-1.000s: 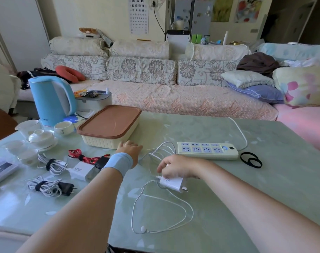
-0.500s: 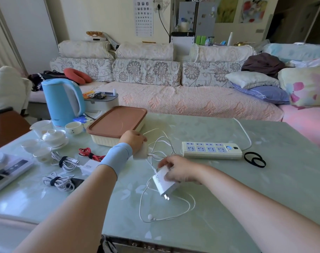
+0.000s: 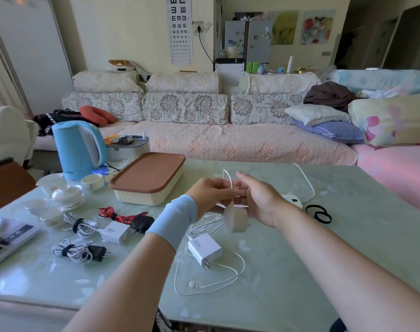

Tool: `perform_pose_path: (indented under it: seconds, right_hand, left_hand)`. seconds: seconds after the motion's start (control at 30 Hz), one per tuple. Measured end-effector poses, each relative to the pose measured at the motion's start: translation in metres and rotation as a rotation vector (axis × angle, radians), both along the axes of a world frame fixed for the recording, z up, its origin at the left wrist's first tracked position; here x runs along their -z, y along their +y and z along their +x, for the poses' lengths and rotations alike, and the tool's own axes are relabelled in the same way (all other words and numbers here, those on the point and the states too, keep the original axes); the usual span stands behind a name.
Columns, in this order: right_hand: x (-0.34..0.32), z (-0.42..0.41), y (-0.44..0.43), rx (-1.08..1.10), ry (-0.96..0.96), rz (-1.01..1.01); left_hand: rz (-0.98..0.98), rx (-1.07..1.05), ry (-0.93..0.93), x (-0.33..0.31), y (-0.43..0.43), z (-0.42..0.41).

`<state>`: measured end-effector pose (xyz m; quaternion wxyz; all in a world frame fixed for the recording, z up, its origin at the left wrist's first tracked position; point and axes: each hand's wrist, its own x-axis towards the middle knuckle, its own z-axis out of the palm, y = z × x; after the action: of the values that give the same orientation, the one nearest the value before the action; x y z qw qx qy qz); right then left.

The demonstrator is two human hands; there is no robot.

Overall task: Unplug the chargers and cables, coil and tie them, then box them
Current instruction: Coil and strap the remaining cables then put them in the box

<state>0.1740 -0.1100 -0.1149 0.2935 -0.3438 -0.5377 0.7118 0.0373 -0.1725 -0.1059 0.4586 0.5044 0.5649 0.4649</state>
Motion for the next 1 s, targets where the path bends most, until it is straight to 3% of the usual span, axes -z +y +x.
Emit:
perform_pose_path:
  seconds: [0.17, 0.33, 0.4, 0.5, 0.6, 0.77, 0.83, 0.9, 1.0]
  right_hand:
    - [0.004, 0.029, 0.013, 0.234, -0.126, 0.165]
    - [0.012, 0.064, 0.023, 0.194, -0.301, 0.194]
    - [0.013, 0.076, 0.025, 0.146, -0.348, 0.272]
    - [0.017, 0.092, 0.031, 0.131, -0.390, 0.361]
    - [0.026, 0.106, 0.042, 0.154, -0.520, 0.438]
    - [0.041, 0.127, 0.067, 0.193, -1.063, 0.629]
    - [0.048, 0.127, 0.072, 0.220, -1.231, 0.652]
    - [0.050, 0.119, 0.066, 0.198, -1.352, 0.838]
    - [0.047, 0.094, 0.046, 0.031, -1.234, 1.235]
  left_hand:
    - [-0.057, 0.109, 0.269, 0.002, 0.011, 0.029]
    - [0.325, -0.331, 0.463, 0.011, 0.036, 0.028]
    - [0.363, -0.259, 0.513, 0.021, 0.046, 0.026]
    - [0.132, 0.085, 0.597, 0.042, 0.053, 0.037]
    - [-0.033, 0.219, 0.836, 0.049, 0.053, 0.049]
    - [-0.241, 0.255, 1.235, 0.044, 0.053, 0.038]
    - [-0.232, 0.212, 1.196, 0.046, 0.052, 0.034]
    - [-0.183, 0.169, 1.068, 0.046, 0.052, 0.037]
    - [-0.078, 0.160, 0.966, 0.044, 0.055, 0.046]
